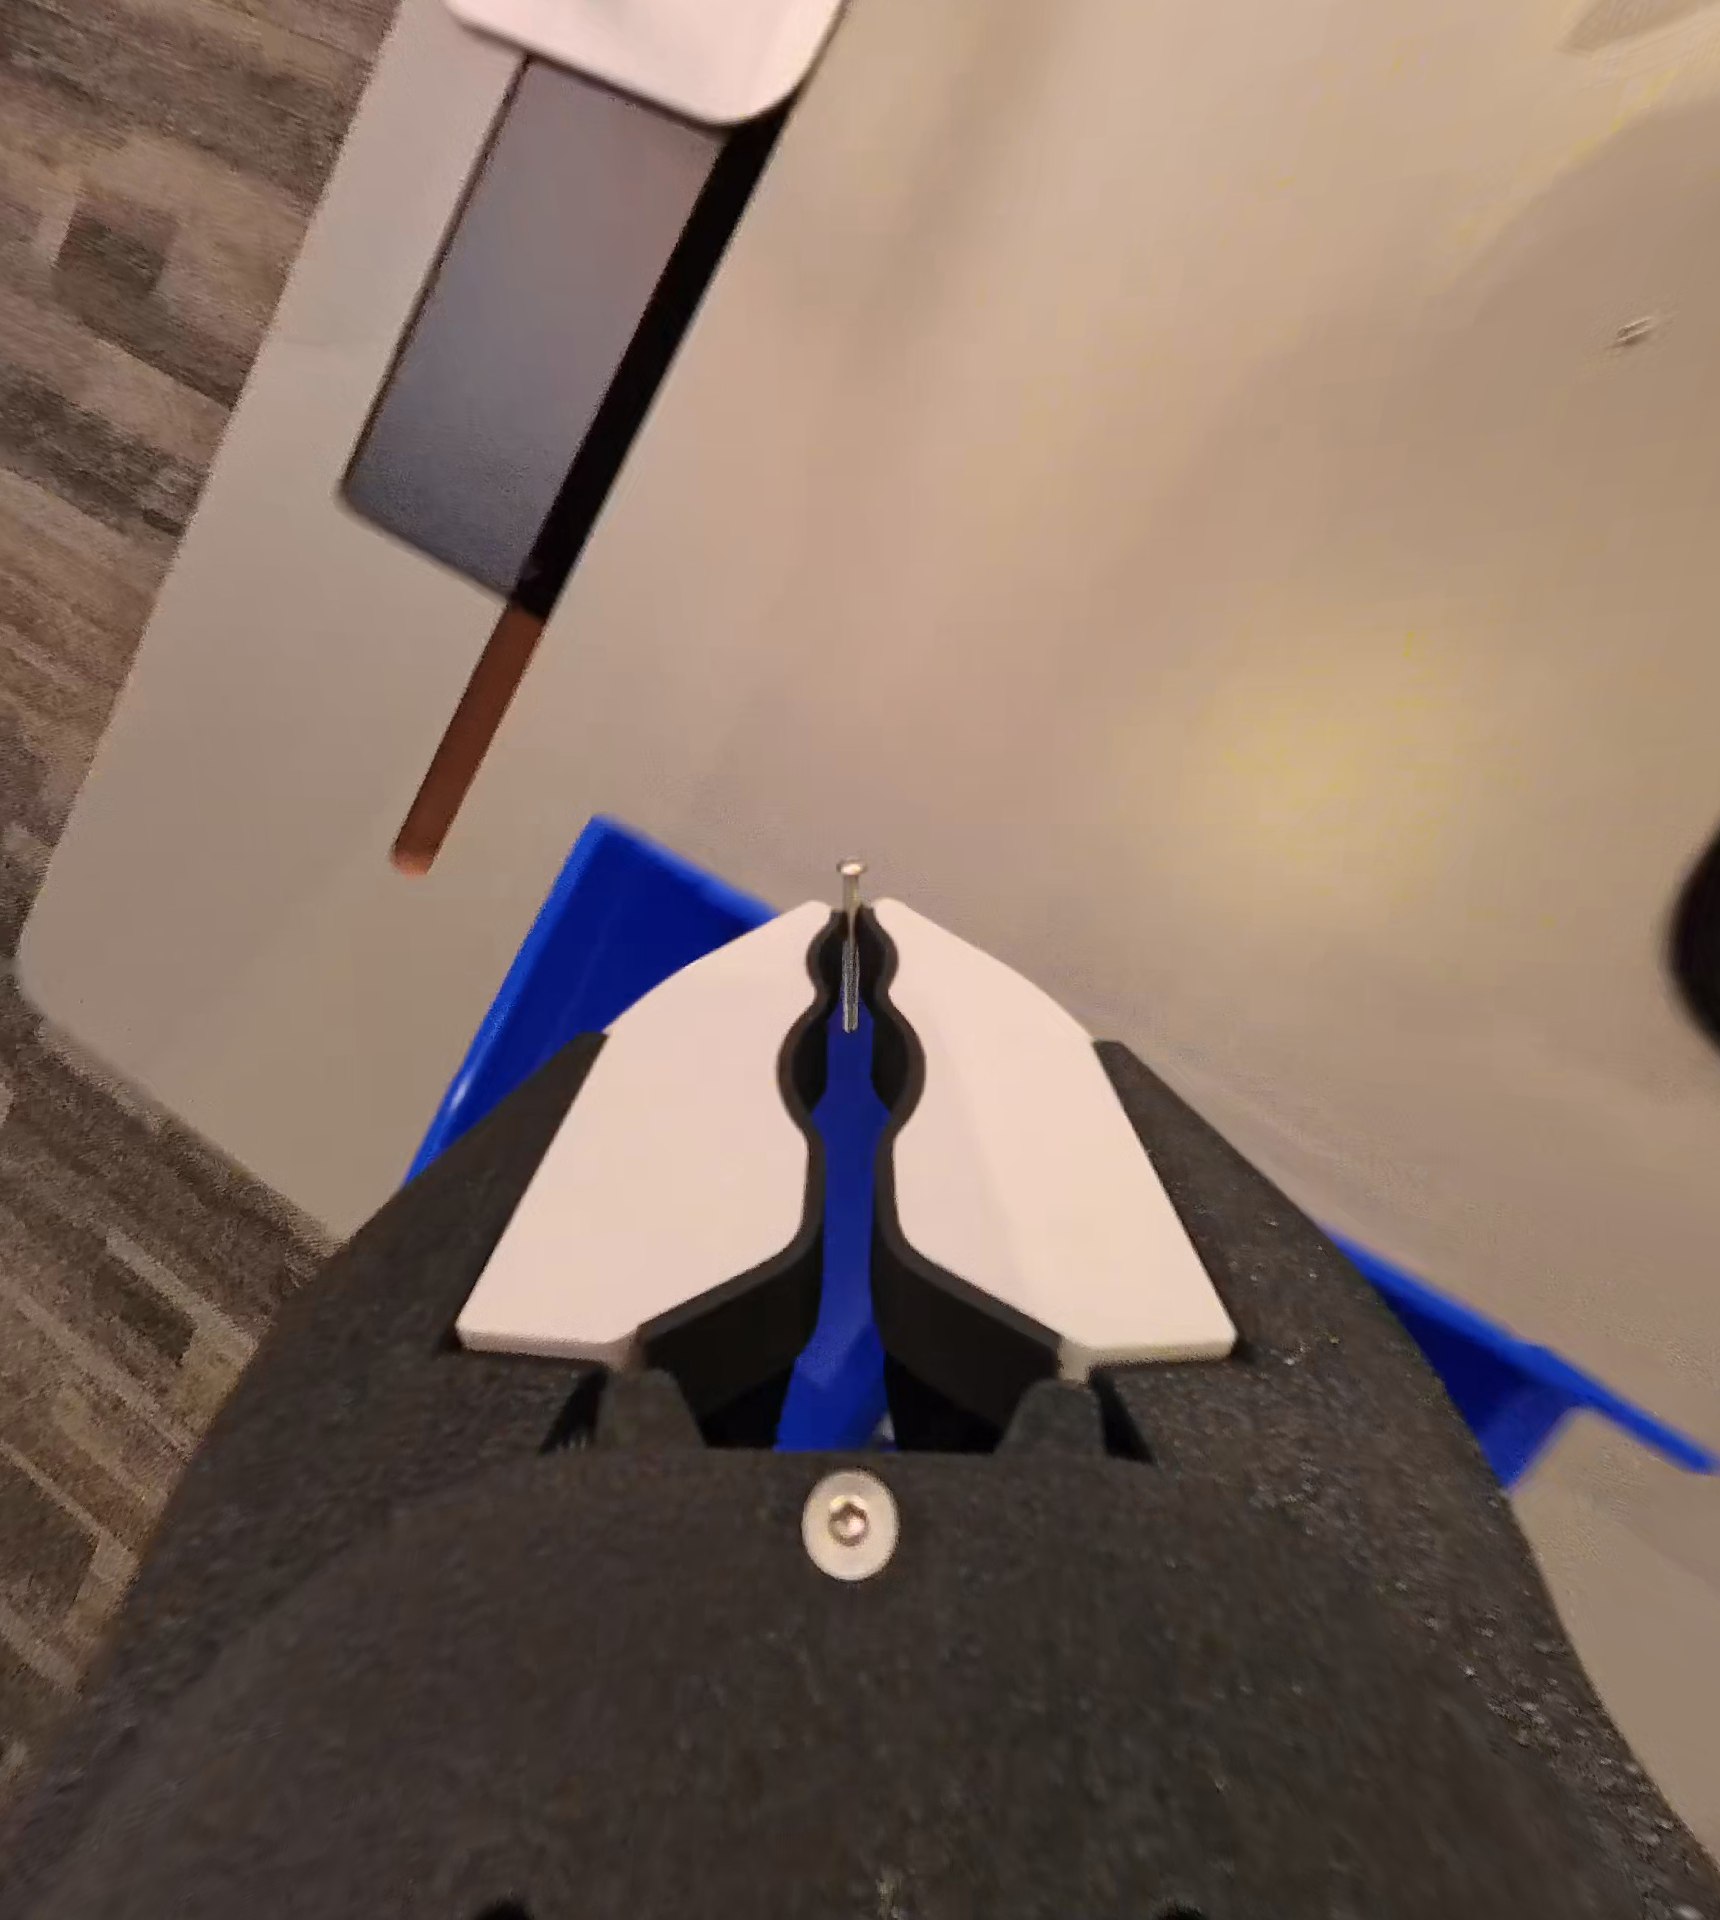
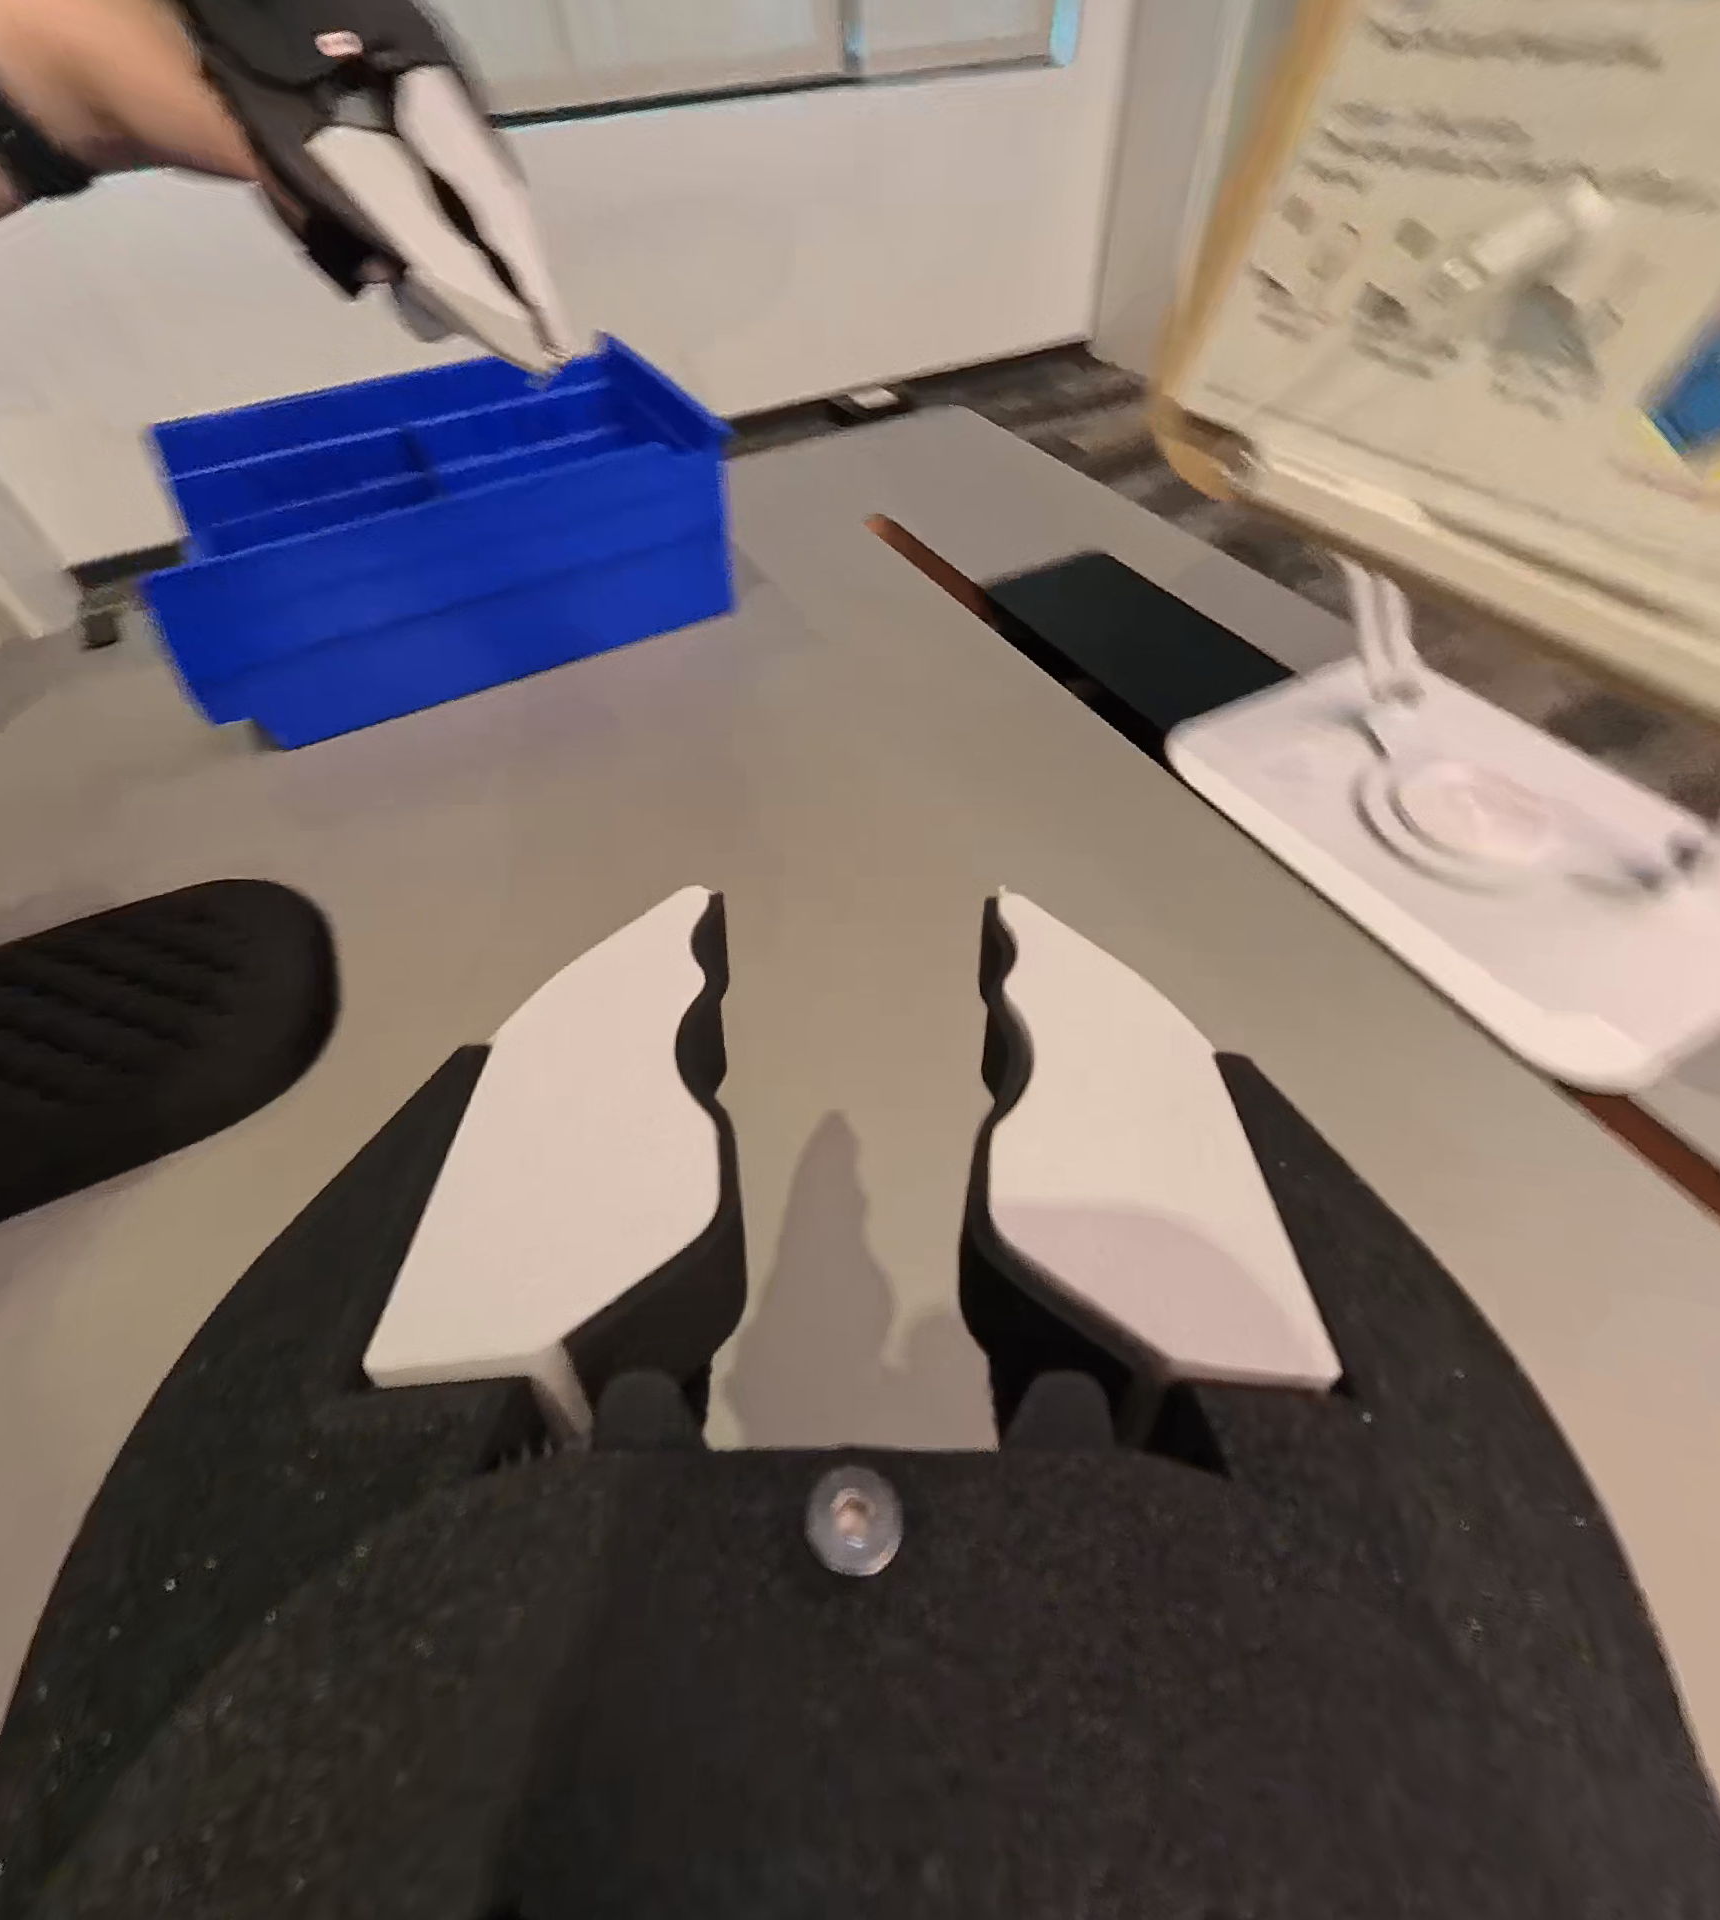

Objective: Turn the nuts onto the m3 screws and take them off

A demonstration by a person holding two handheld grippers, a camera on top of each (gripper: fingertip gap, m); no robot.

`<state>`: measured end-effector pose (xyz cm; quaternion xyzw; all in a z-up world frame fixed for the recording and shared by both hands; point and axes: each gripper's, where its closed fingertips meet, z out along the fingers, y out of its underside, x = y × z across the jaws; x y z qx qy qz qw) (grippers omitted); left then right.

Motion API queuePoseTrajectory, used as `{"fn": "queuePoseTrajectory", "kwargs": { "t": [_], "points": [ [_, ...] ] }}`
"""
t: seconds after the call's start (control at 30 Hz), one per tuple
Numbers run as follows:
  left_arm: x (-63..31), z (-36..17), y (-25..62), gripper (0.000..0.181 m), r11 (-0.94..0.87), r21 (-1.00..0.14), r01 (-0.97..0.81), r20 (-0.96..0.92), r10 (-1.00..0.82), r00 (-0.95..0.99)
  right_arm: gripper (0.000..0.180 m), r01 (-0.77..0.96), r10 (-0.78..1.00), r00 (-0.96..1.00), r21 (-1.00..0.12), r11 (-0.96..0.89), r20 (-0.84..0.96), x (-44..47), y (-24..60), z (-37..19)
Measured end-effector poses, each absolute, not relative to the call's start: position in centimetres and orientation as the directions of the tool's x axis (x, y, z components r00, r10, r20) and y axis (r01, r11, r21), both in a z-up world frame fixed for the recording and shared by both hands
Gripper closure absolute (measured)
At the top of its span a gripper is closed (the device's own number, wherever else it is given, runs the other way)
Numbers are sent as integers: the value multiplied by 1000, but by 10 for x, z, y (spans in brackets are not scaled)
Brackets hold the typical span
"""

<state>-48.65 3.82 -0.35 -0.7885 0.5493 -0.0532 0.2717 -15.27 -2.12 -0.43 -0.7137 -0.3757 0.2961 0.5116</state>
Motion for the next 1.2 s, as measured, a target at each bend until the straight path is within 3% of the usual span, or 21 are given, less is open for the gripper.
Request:
{"fn": "queuePoseTrajectory", "kwargs": {
  "t": [0.03,0.23,0.53,0.8,0.93,1.2],
  "points": [
    [-471,0,29,178,-248,-471,-847,-198,-905,376,134,246,859,511,-956,-158,-10,-163,-27,-1],
    [-362,11,-28,178,-241,-441,-864,-57,-954,295,135,338,917,327,-934,113,229,-207,-74,13],
    [-256,-14,-106,178,-34,-331,-943,15,-999,31,148,347,898,143,-871,349,416,-226,-102,2],
    [-238,-24,-116,178,-42,-310,-950,41,-999,31,155,377,907,98,-858,348,410,-218,-107,-11],
    [-236,-26,-107,178,-119,-390,-913,48,-993,109,154,378,927,106,-877,296,358,-216,-103,-17],
    [-218,-2,-63,178,-244,-785,-569,47,-940,338,149,276,938,283,-954,121,201,-211,-73,-16]
  ]
}}
